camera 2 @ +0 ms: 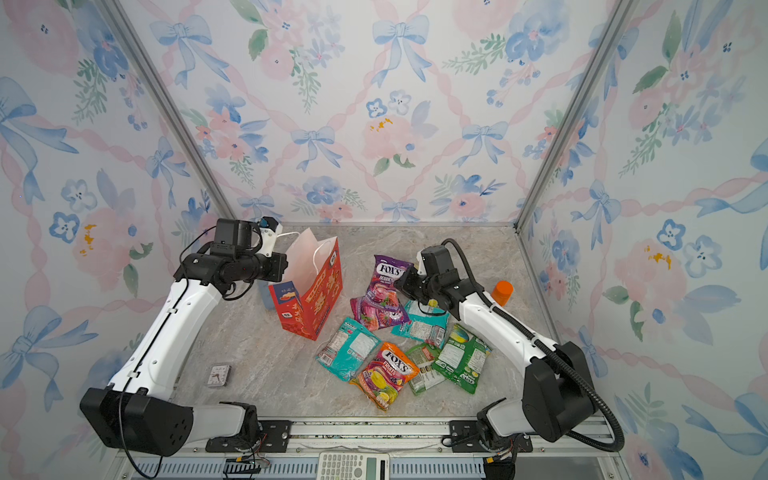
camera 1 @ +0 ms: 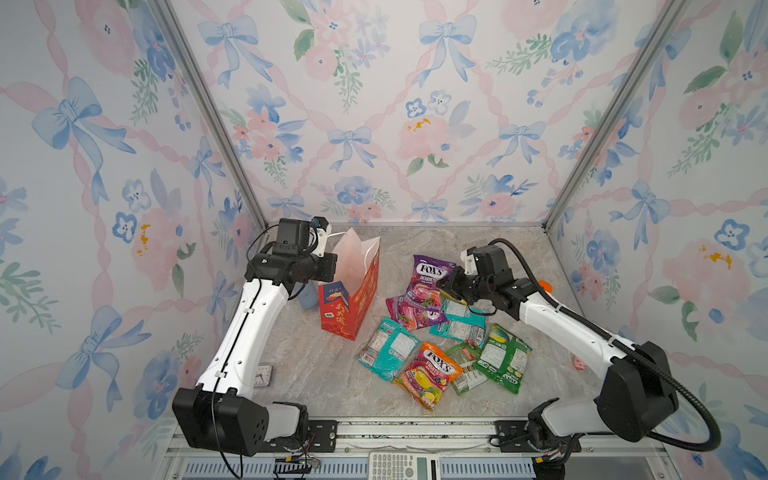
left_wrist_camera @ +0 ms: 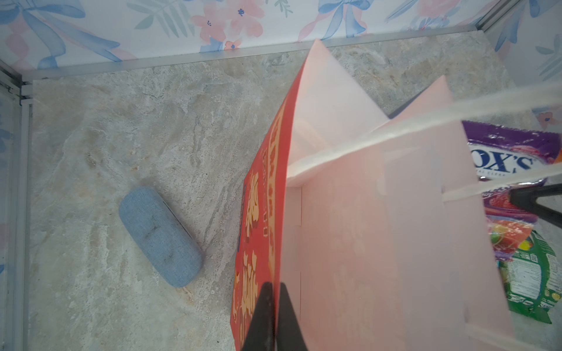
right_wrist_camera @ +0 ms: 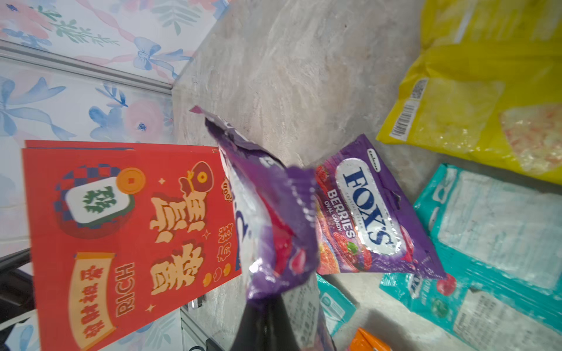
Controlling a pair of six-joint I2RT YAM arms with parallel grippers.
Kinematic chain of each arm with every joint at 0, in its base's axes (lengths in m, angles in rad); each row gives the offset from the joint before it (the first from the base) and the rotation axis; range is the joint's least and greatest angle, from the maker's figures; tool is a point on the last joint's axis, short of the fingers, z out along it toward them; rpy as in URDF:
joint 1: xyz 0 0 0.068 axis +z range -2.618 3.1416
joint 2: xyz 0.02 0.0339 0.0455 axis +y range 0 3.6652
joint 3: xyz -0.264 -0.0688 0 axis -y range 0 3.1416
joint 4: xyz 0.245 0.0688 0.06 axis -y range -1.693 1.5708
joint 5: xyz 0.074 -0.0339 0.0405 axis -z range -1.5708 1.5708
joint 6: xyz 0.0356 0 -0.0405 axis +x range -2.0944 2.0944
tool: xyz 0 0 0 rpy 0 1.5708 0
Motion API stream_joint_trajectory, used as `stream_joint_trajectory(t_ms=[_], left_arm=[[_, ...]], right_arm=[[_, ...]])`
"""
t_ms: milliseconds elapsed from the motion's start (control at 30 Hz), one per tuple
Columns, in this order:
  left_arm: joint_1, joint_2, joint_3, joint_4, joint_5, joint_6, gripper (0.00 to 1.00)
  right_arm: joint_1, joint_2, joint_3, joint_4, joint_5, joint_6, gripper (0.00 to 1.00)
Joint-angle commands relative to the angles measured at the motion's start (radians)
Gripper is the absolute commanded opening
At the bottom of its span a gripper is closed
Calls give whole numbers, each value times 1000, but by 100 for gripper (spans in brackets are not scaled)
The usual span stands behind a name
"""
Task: Place the snacks into the paper bag
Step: 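Lift the purple FOX'S bag with the right gripper toward the paper bag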
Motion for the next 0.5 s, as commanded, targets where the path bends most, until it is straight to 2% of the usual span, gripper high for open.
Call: stream_joint_trajectory(t_ms=[0, 167, 333, 467], left_arm=[[-5, -17, 27, 3, -9, -18, 0], [-8, -23, 30, 3, -19, -23, 0], [-12, -30, 22, 2, -29, -24, 0], [-17, -29, 18, 2, -33, -27, 0]], right_arm=[[25, 2, 144, -123, 29, -61, 0], [47, 39, 349, -136, 90, -94, 0], [73, 110, 565, -145, 191, -180, 0], [86, 182, 721, -144, 223, -227, 0]])
